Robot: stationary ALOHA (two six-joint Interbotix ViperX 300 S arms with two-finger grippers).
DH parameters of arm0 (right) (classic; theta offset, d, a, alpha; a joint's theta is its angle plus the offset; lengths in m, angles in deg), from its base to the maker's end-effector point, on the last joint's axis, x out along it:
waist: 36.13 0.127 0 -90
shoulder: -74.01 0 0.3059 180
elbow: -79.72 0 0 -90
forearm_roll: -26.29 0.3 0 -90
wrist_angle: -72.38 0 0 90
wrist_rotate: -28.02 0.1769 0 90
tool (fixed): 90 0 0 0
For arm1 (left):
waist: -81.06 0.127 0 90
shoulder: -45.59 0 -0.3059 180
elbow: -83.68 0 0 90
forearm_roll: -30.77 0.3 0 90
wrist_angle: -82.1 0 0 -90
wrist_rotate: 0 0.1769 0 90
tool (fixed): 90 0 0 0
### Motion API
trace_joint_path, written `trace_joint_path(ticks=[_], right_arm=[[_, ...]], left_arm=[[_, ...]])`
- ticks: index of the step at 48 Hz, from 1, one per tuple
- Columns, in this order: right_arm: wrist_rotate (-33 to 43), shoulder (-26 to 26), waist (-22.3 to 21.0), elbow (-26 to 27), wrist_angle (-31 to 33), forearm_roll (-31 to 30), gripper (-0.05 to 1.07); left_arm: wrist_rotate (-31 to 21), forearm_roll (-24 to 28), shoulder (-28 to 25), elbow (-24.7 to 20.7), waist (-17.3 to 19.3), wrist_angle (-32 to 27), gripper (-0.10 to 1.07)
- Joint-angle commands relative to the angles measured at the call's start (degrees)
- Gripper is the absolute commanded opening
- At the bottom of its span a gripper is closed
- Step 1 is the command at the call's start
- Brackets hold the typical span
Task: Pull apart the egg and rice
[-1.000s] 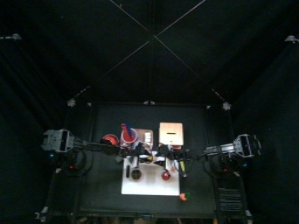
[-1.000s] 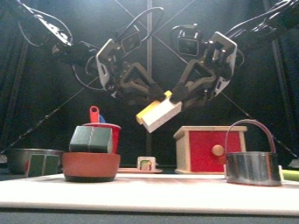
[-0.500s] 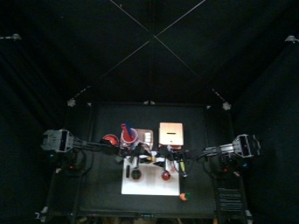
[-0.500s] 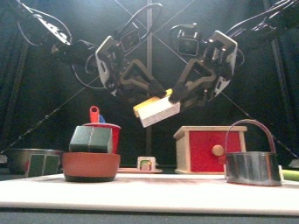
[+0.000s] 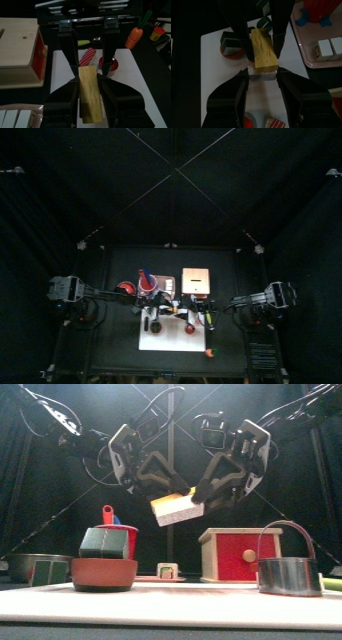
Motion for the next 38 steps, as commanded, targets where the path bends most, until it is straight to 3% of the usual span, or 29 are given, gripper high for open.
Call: trace_joint_path(ticks=[1, 38], right_arm=[[0.1, -0.3, 1.1, 0.2, 0.4, 0.3, 0.54], [0.1, 1.1, 2.5, -0.9, 1.2, 3.3, 0.51]], left_arm=[[0.1, -0.3, 2.7, -0.9, 1.1, 1.4, 0.49], [0.1, -0.3, 4.0, -0.4, 1.3, 1.7, 0.49]])
